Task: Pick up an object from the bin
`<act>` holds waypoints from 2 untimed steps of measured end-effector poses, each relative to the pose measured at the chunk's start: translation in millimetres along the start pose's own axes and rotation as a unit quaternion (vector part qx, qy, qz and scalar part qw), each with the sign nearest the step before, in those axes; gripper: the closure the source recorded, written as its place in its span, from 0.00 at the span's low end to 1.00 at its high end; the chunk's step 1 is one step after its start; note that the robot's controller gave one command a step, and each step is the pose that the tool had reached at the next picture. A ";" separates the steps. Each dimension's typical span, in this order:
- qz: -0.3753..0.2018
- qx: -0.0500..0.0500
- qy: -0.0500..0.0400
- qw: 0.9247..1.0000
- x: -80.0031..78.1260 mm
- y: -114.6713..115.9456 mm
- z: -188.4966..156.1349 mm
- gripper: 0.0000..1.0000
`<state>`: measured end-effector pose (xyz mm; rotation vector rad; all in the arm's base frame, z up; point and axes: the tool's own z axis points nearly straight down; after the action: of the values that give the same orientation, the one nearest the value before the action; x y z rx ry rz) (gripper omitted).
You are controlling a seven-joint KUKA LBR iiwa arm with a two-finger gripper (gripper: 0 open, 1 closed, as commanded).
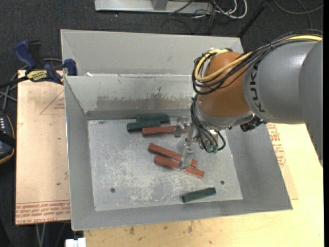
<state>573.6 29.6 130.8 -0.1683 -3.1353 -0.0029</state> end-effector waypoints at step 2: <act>0.028 0.000 -0.001 1.000 21.7 12.5 60.7 1.00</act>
Offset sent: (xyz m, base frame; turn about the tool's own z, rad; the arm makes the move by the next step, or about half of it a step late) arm -0.0208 0.0139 -0.0608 0.0576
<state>553.3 44.4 70.2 -0.2548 -3.1319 -0.0026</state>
